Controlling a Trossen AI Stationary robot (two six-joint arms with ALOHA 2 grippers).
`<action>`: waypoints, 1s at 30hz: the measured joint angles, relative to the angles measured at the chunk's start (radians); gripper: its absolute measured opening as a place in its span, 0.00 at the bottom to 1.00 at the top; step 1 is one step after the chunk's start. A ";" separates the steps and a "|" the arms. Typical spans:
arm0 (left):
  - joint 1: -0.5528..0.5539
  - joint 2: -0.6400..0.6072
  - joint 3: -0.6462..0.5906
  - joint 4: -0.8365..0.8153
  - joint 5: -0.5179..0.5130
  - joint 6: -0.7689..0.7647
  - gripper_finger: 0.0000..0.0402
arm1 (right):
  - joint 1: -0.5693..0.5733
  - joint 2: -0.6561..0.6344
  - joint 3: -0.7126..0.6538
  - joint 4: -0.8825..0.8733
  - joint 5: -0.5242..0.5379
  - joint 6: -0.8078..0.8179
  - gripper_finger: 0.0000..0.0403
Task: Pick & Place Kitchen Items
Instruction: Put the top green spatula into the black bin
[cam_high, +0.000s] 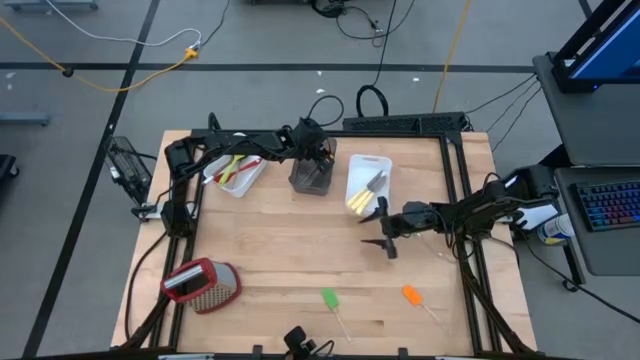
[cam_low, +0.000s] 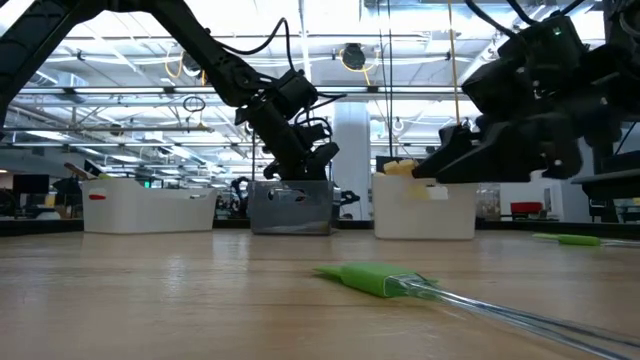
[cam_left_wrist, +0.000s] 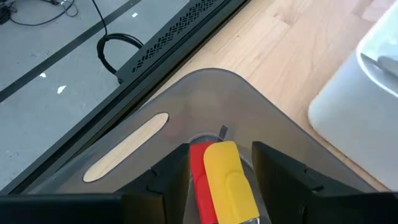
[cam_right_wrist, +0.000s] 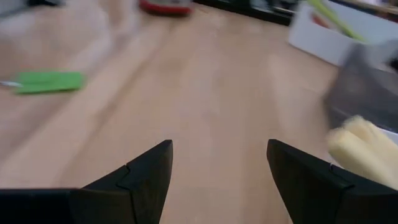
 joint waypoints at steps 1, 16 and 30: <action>0.000 0.000 0.000 0.000 0.000 0.000 0.43 | 0.000 0.000 0.000 -0.001 0.032 -0.002 0.63; -0.001 0.000 0.000 0.001 -0.001 -0.001 0.43 | 0.000 0.001 -0.001 0.008 0.138 -0.004 0.63; -0.006 -0.013 0.000 -0.007 0.001 0.010 0.43 | 0.001 -0.004 -0.001 0.122 0.138 -0.006 0.63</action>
